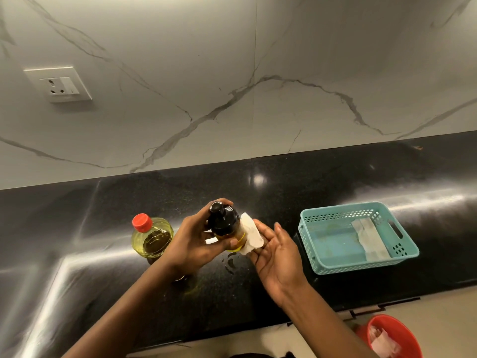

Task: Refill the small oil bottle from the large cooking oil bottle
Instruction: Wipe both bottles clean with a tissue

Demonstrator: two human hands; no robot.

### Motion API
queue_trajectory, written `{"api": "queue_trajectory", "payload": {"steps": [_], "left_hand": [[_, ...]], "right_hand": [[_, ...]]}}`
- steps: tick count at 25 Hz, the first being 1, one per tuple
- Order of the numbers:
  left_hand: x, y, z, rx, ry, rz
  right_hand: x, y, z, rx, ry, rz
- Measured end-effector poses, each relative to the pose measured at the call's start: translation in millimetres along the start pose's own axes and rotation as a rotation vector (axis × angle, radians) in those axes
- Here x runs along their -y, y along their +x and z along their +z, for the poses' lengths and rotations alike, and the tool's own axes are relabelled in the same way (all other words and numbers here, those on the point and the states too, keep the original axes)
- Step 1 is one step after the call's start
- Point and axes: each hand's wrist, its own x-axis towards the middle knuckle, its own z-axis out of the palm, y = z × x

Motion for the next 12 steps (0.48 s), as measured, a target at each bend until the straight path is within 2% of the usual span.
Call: {"api": "queue_trajectory", "payload": {"steps": [3, 6, 8, 10, 12], "left_hand": [[-2.9, 1.2, -0.4, 0.006, 0.0, 0.002], [-5.7, 2.2, -0.9, 0.007, -0.022, 0.008], [-7.5, 1.0, -0.9, 0.001, -0.067, -0.002], [-10.8, -0.8, -2.0, 0.013, -0.079, 0.007], [-14.1, -2.4, -6.1, 0.045, -0.066, 0.021]], "right_hand": [[-5.7, -8.5, 7.1, 0.033, -0.274, -0.154], [-18.8, -16.0, 15.7, 0.125, -0.636, -0.425], [-24.8, -12.3, 12.0, 0.172, -0.757, -0.557], [-22.4, -1.7, 7.4, 0.185, -0.751, -0.564], [-15.3, 4.4, 8.6, 0.153, -0.627, -0.41]]}}
